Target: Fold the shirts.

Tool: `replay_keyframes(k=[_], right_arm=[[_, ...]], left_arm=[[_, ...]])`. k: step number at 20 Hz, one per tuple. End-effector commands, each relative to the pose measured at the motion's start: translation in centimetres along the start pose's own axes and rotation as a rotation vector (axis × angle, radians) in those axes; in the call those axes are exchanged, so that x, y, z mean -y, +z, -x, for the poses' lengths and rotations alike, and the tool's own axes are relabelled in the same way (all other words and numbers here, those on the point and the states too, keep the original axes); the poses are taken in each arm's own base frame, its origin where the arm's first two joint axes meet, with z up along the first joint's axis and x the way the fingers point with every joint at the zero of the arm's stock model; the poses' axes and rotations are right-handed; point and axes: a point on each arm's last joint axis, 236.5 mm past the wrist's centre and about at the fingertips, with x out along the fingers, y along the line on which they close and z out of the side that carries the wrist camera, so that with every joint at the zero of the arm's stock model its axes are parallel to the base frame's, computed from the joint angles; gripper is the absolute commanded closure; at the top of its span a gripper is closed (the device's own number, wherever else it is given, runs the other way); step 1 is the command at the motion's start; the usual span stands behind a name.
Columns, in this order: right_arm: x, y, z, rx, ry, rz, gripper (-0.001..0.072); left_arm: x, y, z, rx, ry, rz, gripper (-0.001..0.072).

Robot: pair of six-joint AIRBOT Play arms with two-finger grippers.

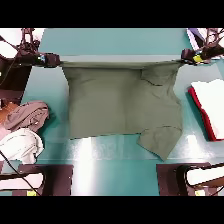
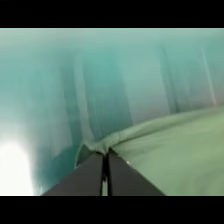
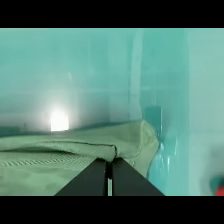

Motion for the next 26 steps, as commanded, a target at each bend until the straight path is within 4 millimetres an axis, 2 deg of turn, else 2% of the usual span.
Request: replay_keyframes(k=[1, 3, 5, 9, 11, 14, 15, 16, 17, 18, 19, 22, 23, 24, 26], right_arm=[[0.8, 0.0, -3.1, 0.001, -0.031, 0.017, 0.0699], [2.4, -2.4, -3.8, -0.097, -0.111, 0.066, 0.0699], [4.1, -4.5, -3.5, -0.19, -0.214, 0.135, 0.0699], [4.4, -8.5, -4.0, -0.329, -0.229, 0.155, 0.0699], [4.8, -11.0, -4.3, -0.408, -0.233, 0.151, 0.0694], [4.9, -13.3, -4.3, -0.486, -0.23, 0.141, 0.0694], [4.2, -13.8, -4.2, -0.507, -0.2, 0.125, 0.0693], [3.4, -14.2, -4.0, -0.52, -0.162, 0.11, 0.0688], [2.5, -14.4, -3.6, -0.532, -0.106, 0.106, 0.0614], [1.3, -14.7, -3.1, -0.543, -0.034, 0.092, 0.0383], [0.0, -14.6, -2.2, -0.544, 0.043, 0.07, 0.0251], [-2.0, -13.2, 1.7, -0.5, 0.212, 0.001, 0.0261], [-2.0, -12.7, 3.0, -0.478, 0.229, -0.014, 0.0261], [-1.4, -12.2, 4.4, -0.451, 0.216, -0.019, 0.0262], [-0.8, -12.1, 6.4, -0.4, 0.206, -0.034, 0.0262]], left_arm=[[-1.1, 0.2, -1.4, 0.019, 0.022, 0.004, 0.0683], [-1.1, -2.6, -2.7, -0.09, 0.003, 0.012, 0.0683], [-0.8, -6.6, -3.5, -0.238, -0.026, 0.025, 0.0683], [-0.6, -13.6, -3.4, -0.461, -0.054, 0.052, 0.0683], [-0.5, -15.7, -3.2, -0.524, -0.064, 0.065, 0.0683], [-0.1, -16.9, -2.7, -0.574, -0.075, 0.084, 0.0682], [0.0, -17.2, -2.5, -0.589, -0.076, 0.094, 0.0606], [0.1, -17.5, -2.3, -0.606, -0.076, 0.11, 0.0287], [0.1, -17.9, -2.0, -0.627, -0.071, 0.124, 0.0163], [0.2, -18.3, -1.6, -0.653, -0.075, 0.123, 0.0162], [0.4, -18.7, -1.0, -0.676, -0.08, 0.118, 0.0162], [0.9, -17.9, 0.7, -0.652, -0.08, 0.097, 0.0164], [1.2, -17.7, 1.5, -0.63, -0.077, 0.091, 0.0214], [1.4, -18.1, 2.2, -0.618, -0.076, 0.086, 0.0294], [2.1, -20.3, 3.5, -0.627, -0.088, 0.102, 0.0291]])
